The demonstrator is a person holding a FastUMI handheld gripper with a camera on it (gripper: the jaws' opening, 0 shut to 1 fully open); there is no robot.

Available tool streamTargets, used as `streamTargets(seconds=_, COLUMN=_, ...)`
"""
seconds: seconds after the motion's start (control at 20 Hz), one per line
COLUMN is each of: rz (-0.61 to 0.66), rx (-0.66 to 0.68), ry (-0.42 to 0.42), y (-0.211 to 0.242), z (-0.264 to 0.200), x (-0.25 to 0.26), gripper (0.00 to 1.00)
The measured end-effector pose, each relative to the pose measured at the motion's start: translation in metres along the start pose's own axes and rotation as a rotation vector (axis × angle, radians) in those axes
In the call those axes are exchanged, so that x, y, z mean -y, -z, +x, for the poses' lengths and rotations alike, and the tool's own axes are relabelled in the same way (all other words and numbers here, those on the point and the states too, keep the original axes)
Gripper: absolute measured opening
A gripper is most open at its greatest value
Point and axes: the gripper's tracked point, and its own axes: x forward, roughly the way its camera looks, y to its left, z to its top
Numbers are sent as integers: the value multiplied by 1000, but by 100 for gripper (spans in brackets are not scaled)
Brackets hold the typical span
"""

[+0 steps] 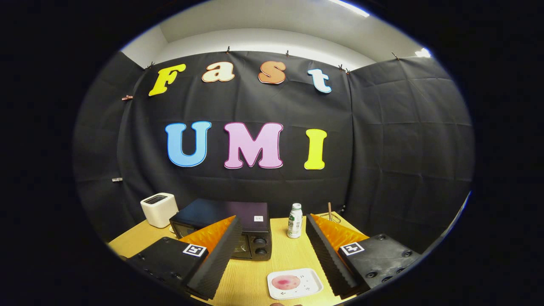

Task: Open the toaster oven, put the food inside, and close the toaster oven door.

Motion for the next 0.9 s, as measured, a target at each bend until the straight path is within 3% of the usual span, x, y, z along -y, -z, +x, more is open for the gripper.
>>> streamTargets(seconds=0.35, rz=4, rx=-10, ry=-28, y=5, z=15, x=-18, gripper=98)
streamTargets(seconds=0.9, rz=31, rx=-124, ry=-104, y=57, z=104, x=-124, gripper=98)
